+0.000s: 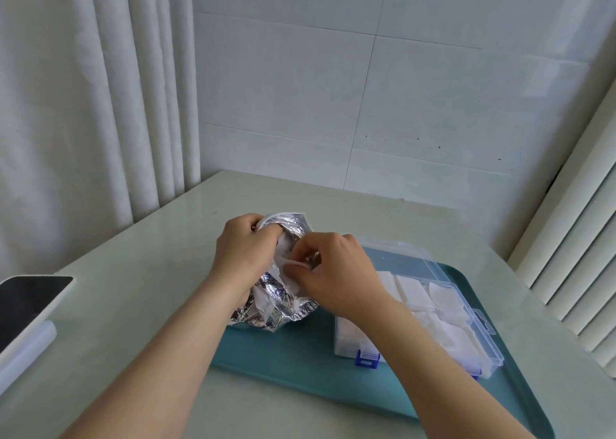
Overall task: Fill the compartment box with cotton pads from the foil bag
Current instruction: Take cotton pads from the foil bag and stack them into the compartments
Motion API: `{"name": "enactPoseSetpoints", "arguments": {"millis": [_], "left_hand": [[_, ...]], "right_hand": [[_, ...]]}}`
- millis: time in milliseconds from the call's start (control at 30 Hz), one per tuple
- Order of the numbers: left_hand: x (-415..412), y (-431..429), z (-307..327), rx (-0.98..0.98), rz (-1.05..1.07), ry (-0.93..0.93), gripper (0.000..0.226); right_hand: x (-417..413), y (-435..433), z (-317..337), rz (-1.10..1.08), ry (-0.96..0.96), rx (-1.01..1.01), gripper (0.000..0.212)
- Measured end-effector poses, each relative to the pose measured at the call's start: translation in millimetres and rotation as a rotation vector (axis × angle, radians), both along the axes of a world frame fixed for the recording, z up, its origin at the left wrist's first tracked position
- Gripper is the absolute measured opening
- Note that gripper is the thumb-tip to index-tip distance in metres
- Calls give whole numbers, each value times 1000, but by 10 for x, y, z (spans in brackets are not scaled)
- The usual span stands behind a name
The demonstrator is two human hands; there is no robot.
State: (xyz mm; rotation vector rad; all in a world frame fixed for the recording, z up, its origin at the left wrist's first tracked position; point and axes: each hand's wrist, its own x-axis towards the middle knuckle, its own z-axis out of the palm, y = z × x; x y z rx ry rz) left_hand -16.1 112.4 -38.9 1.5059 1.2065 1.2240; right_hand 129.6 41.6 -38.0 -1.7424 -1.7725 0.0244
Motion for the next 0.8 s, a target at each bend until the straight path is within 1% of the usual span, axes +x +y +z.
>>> {"name": "enactPoseSetpoints", "arguments": {"millis": [100,167,233,333,433,533,633,700,800], "left_hand": [[-4,28,-23,-6,4,7,35],[-10,45,-34,21,-1,10,25],[-24,75,-56,60,20,25,16],[-41,104,-91,74,42,32,20],[-47,98,-103,56,45,19,19],[-63,72,-53,4,41,-30,12],[-49,-17,66,-43,4,-94,32],[-33,-80,122,-23,-53,-107,43],[-29,-140,142,43,-145,-40,47]], "right_hand": [[-36,-17,19,-4,76,-33,20],[-41,-21,27,-3,46,-78,25],[-33,-27,39,38,-4,-76,19],[10,-53,77,101,-12,-66,11],[47,-75,123,77,51,-38,8],[95,-55,141,22,186,30,10],[118,4,96,1,303,12,8],[107,47,52,-6,355,26,14],[99,57,50,-38,398,80,19]]}}
